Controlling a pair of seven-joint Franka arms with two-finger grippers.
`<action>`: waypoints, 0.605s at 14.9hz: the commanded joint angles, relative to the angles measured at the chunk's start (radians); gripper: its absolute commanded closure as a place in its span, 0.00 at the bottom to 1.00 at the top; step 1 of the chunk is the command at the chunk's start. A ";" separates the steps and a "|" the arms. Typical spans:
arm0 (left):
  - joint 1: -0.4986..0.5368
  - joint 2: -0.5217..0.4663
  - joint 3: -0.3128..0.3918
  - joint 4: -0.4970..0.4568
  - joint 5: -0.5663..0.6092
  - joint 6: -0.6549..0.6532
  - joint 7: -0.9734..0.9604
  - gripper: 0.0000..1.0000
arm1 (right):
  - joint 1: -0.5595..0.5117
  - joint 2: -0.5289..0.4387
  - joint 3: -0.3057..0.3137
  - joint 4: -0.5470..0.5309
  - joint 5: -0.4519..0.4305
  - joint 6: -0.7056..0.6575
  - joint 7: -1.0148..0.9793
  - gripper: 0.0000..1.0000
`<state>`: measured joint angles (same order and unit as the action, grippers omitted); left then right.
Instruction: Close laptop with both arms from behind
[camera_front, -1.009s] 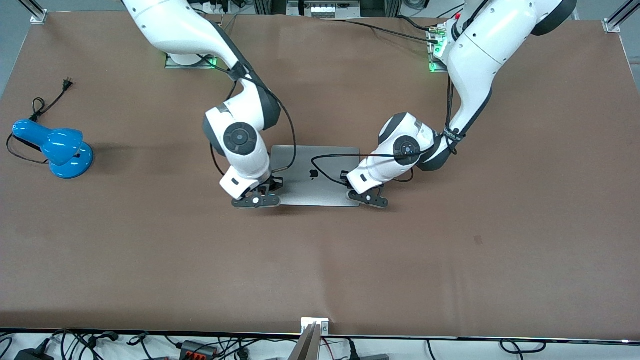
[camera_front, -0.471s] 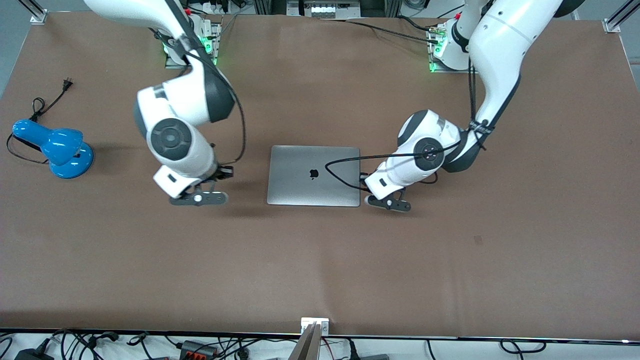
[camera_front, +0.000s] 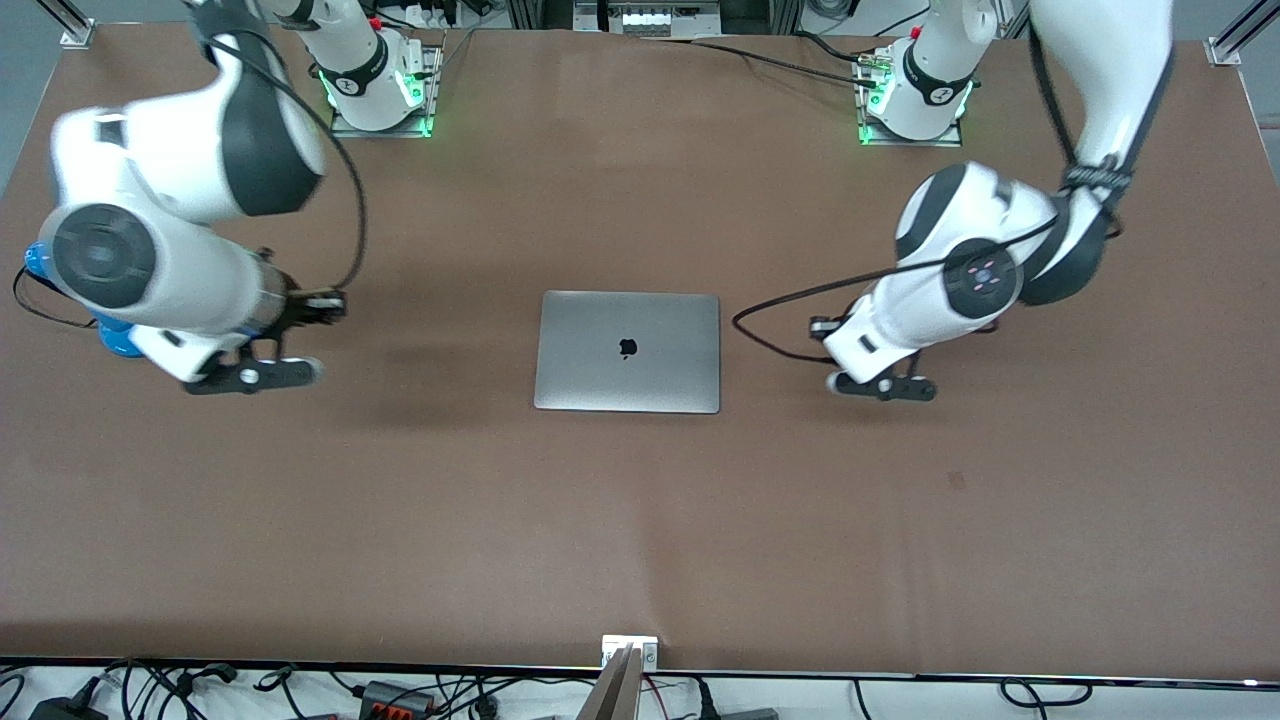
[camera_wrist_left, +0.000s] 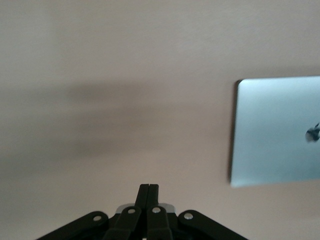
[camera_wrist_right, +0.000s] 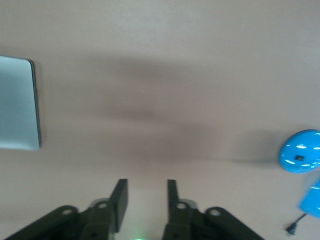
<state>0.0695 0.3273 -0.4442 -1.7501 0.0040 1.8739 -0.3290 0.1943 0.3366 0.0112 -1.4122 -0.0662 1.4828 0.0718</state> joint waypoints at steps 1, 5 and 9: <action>0.084 -0.134 -0.010 0.013 0.011 -0.169 0.100 0.98 | -0.102 -0.053 0.027 -0.013 0.025 -0.029 -0.107 0.00; 0.185 -0.244 -0.004 0.041 -0.021 -0.289 0.186 0.97 | -0.180 -0.154 0.056 -0.100 0.025 -0.015 -0.116 0.00; 0.225 -0.290 0.005 0.064 -0.019 -0.375 0.215 0.91 | -0.228 -0.269 0.058 -0.226 0.025 0.040 -0.112 0.00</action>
<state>0.2743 0.0575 -0.4403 -1.6992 -0.0027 1.5437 -0.1446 0.0119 0.1656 0.0440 -1.5243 -0.0528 1.4763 -0.0428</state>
